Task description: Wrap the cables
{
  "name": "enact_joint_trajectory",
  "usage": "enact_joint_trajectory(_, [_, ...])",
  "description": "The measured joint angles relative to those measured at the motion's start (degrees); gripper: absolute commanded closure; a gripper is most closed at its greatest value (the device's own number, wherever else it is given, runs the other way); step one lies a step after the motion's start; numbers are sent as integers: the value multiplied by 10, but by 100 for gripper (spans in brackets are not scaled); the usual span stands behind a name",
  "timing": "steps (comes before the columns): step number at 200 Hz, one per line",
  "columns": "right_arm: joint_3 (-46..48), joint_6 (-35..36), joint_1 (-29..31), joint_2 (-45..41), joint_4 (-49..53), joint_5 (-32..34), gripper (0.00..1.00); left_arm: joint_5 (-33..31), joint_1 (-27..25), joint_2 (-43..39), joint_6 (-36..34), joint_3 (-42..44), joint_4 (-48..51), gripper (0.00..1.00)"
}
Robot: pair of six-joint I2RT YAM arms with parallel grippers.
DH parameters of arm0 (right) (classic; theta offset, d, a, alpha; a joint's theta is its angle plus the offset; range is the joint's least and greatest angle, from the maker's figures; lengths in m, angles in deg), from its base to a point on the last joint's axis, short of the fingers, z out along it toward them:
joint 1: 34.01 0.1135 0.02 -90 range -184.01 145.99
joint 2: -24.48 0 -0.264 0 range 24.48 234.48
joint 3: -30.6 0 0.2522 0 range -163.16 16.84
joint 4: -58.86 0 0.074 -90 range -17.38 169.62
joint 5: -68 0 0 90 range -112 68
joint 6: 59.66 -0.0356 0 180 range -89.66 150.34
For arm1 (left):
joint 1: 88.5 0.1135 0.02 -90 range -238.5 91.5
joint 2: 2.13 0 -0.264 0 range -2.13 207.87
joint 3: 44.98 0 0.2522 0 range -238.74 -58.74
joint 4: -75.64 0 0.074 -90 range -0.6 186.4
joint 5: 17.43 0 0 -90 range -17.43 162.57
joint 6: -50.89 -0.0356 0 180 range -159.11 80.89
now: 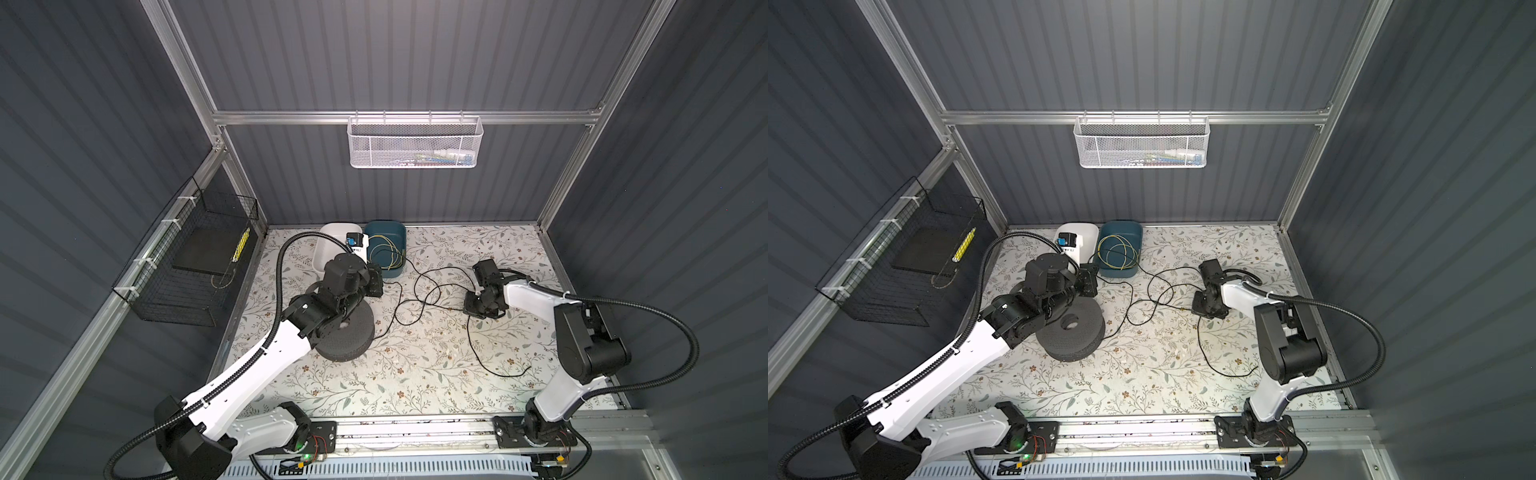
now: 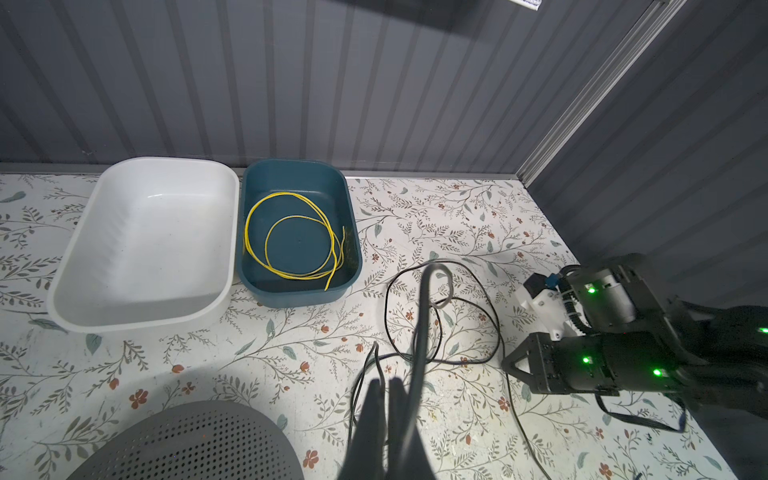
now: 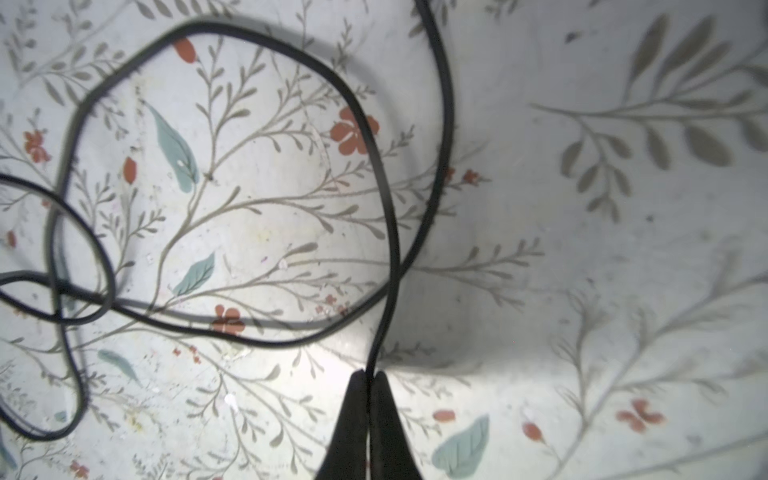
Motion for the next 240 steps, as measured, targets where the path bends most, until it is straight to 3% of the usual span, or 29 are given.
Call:
enact_joint_trajectory(34, [-23, 11, -8, -101, 43, 19, 100, -2, 0, 0, -8, -3, 2, 100])
enact_joint_trajectory(64, [-99, 28, -39, -157, 86, 28, 100, -4, 0, 0, -20, -20, 4, 100])
enact_joint_trajectory(149, [-460, 50, -232, -133, 170, 91, 100, -17, 0, -4, -38, -54, 19, 100])
enact_joint_trajectory(183, [-435, 43, -258, -133, 164, 90, 100, -24, 0, -32, -43, -62, 30, 100])
enact_joint_trajectory(211, [-344, 32, -258, -111, 152, 38, 100, -23, 0, -40, -43, -62, 30, 100])
enact_joint_trajectory(240, [-327, 31, -257, -44, 151, -16, 99, -12, 0, -39, -40, -60, 30, 100])
